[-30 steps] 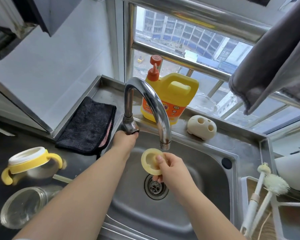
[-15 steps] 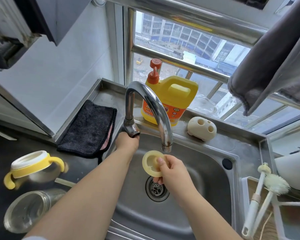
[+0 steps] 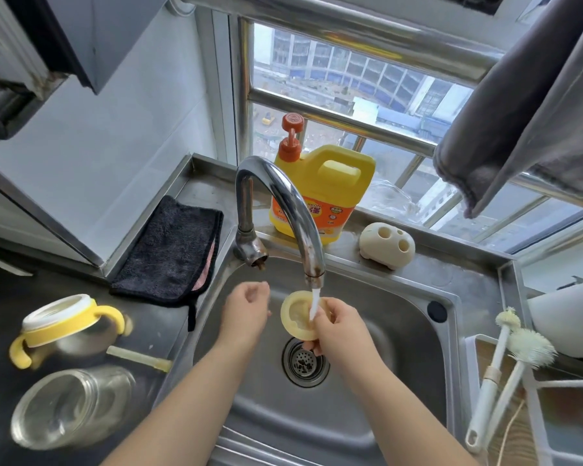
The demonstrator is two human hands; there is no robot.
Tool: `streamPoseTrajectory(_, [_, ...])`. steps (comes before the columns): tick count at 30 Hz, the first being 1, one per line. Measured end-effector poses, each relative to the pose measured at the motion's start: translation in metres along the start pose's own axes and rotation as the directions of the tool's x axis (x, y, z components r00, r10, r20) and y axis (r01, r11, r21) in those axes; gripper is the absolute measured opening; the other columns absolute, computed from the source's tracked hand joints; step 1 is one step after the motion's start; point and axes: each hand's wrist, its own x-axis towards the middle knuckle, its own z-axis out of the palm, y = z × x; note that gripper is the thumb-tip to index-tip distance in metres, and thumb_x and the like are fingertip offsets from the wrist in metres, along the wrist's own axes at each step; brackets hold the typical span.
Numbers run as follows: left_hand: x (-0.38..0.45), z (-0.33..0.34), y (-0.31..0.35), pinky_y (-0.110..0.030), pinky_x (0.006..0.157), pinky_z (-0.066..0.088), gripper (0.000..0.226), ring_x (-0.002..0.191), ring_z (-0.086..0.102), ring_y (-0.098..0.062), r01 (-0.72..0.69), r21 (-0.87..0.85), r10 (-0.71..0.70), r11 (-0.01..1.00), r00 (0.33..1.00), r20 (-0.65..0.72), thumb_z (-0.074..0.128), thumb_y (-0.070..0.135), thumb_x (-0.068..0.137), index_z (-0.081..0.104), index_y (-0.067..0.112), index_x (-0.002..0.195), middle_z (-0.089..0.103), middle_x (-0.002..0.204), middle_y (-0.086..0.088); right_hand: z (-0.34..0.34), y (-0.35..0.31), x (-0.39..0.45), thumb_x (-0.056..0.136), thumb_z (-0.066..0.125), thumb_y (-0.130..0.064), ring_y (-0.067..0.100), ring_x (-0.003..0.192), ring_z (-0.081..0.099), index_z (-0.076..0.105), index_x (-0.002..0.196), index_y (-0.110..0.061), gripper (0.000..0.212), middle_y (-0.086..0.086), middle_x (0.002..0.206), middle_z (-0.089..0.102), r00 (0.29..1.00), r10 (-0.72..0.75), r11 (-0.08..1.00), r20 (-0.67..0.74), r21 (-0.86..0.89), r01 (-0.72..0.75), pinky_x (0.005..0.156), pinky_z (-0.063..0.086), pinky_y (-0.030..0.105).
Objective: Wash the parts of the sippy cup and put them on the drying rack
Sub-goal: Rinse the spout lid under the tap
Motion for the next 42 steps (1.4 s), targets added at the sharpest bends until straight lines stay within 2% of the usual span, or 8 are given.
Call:
streamPoseTrajectory(5, [-0.031,-0.001,0.003,-0.030,0.063,0.050,0.012,0.074,0.063,-0.014,-0.028,-0.085,0.049,0.996,0.965,0.258,0.052,0.020,0.097,0.060,0.017,0.106,0.066,0.095,-0.006,-0.001,0.009,0.001,0.094,0.050,-0.021,0.008,0.041,0.054,0.062,0.096,-0.018,0.012,0.002,0.072,0.065,0.998,0.062,0.997,-0.032,0.051,-0.060,0.046,0.043,0.022])
streamPoseTrajectory(8, [-0.016,-0.004,0.002,-0.035,0.070,0.052,0.020,0.078,0.063,-0.017,-0.051,0.002,0.051,0.999,0.996,0.073,0.057,0.015,0.094,0.055,0.014,0.113,0.063,0.093,-0.002,0.000,0.011,-0.001,0.095,0.050,-0.023,0.007,0.043,0.055,0.061,0.100,-0.019,0.013,0.001,0.078,0.066,0.997,0.080,0.995,-0.018,0.062,-0.079,0.050,0.046,0.025])
streamPoseTrajectory(10, [0.005,-0.005,0.000,-0.037,0.079,0.052,0.030,0.081,0.060,-0.020,0.043,-0.023,-0.044,0.999,0.998,-0.039,0.057,0.018,0.094,0.051,0.007,0.121,0.061,0.093,-0.005,0.000,0.012,-0.002,0.095,0.049,-0.024,0.006,0.043,0.055,0.061,0.103,-0.020,0.014,0.000,0.082,0.066,0.996,0.087,0.993,-0.005,0.075,-0.086,0.054,0.047,0.027])
streamPoseTrajectory(13, [0.037,0.001,0.009,-0.032,0.072,0.052,0.041,0.079,0.058,-0.020,0.289,-0.351,-0.289,0.891,0.956,0.056,0.052,0.031,0.097,0.050,-0.002,0.122,0.058,0.091,-0.010,0.000,0.011,-0.004,0.096,0.048,-0.023,0.005,0.043,0.054,0.061,0.102,-0.019,0.014,0.000,0.080,0.065,0.996,0.087,0.991,0.007,0.101,-0.087,0.053,0.046,0.026])
streamPoseTrajectory(15, [0.050,0.007,0.015,-0.031,0.066,0.052,0.048,0.079,0.058,-0.021,0.336,-0.409,-0.306,0.848,0.942,0.139,0.047,0.044,0.096,0.051,0.000,0.116,0.059,0.090,-0.011,0.000,0.011,-0.004,0.097,0.047,-0.022,0.006,0.043,0.053,0.060,0.098,-0.021,0.013,0.000,0.077,0.064,0.996,0.085,0.990,0.021,0.112,-0.087,0.052,0.045,0.025])
streamPoseTrajectory(23, [0.062,0.024,0.021,-0.025,0.059,0.050,0.047,0.062,0.055,-0.016,0.303,-0.511,-0.293,0.804,0.951,0.103,0.040,0.045,0.098,0.051,0.003,0.080,0.055,0.072,-0.008,0.004,0.014,0.002,0.097,0.046,-0.023,0.005,0.043,0.054,0.059,0.098,-0.024,0.013,0.001,0.070,0.064,0.993,0.111,0.985,0.037,0.128,-0.115,0.052,0.046,0.023])
streamPoseTrajectory(27, [0.062,0.027,0.024,-0.017,0.041,0.048,0.048,0.036,0.054,-0.008,0.306,-0.510,-0.311,0.804,0.947,0.078,0.039,0.045,0.099,0.048,0.006,0.072,0.052,0.066,-0.006,0.003,0.013,0.003,0.097,0.045,-0.023,0.005,0.043,0.053,0.060,0.100,-0.021,0.015,0.004,0.075,0.063,0.993,0.112,0.985,0.033,0.129,-0.116,0.047,0.045,0.020])
streamPoseTrajectory(42, [0.061,0.029,0.029,-0.014,0.037,0.044,0.045,0.042,0.051,-0.012,0.295,-0.493,-0.337,0.819,0.942,0.004,0.042,0.043,0.098,0.047,0.007,0.071,0.049,0.063,-0.007,0.005,0.011,0.007,0.097,0.044,-0.023,0.004,0.043,0.055,0.064,0.108,-0.017,0.023,0.003,0.077,0.063,0.994,0.103,0.989,0.023,0.105,-0.105,0.047,0.045,0.020])
